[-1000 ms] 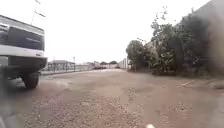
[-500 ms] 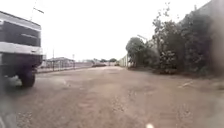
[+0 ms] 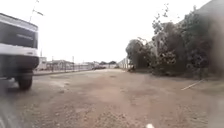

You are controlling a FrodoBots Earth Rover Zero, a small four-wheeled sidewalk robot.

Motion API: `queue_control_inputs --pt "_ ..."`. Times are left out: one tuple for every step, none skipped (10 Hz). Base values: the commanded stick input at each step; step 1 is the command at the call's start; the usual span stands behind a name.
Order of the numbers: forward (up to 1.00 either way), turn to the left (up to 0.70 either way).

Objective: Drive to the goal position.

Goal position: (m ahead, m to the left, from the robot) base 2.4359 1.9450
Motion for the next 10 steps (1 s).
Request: queue_control_inputs --pt "0.3 0.0" --pt "0.3 0.0" --pt "0.3 0.0" --pt "0.3 0.0" --pt "0.3 0.0" --pt "0.3 0.0" --pt "0.3 0.0" --pt "0.3 0.0" --pt "0.3 0.0" --pt "0.3 0.0"
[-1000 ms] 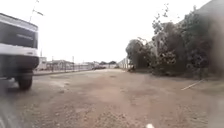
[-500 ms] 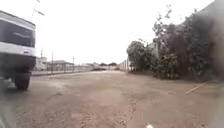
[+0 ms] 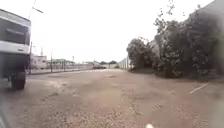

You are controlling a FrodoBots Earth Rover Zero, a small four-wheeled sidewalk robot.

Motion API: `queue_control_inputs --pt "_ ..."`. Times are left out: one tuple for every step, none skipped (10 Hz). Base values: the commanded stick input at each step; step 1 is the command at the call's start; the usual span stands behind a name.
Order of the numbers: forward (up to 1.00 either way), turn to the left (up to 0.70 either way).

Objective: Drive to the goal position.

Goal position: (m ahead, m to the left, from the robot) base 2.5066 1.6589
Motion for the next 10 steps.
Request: queue_control_inputs --pt "0.3 0.0" --pt "0.3 0.0" --pt "0.3 0.0" --pt "0.3 0.0" --pt "0.3 0.0" --pt "0.3 0.0" --pt "0.3 0.0" --pt "0.3 0.0" --pt "0.3 0.0" --pt "0.3 0.0"
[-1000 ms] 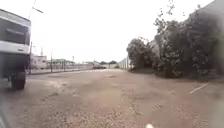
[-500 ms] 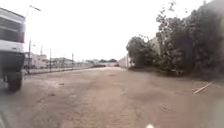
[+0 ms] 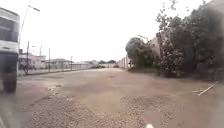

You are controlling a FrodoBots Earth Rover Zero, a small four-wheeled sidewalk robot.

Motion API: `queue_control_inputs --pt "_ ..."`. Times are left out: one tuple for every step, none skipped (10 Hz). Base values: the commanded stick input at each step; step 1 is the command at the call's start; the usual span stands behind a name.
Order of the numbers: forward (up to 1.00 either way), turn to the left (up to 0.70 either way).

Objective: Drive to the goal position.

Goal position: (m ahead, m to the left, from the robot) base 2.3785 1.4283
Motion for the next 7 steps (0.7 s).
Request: queue_control_inputs --pt "0.3 0.0" --pt "0.3 0.0" --pt "0.3 0.0" --pt "0.3 0.0" --pt "0.3 0.0" --pt "0.3 0.0" --pt "0.3 0.03"
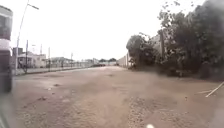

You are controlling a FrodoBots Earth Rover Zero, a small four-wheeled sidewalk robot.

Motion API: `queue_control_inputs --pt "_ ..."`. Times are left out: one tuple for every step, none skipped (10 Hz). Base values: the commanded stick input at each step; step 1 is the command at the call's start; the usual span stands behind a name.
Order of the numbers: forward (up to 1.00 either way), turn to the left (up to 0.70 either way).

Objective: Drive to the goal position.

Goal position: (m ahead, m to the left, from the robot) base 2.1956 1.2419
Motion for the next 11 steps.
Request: queue_control_inputs --pt "0.3 0.2" --pt "0.3 0.38" --pt "0.3 0.56" --pt "0.3 0.6" --pt "0.3 0.6" --pt "0.3 0.32" --pt "0.3 0.02" --pt "0.3 0.0" --pt "0.3 0.0" --pt "0.3 0.0" --pt "0.3 0.0"
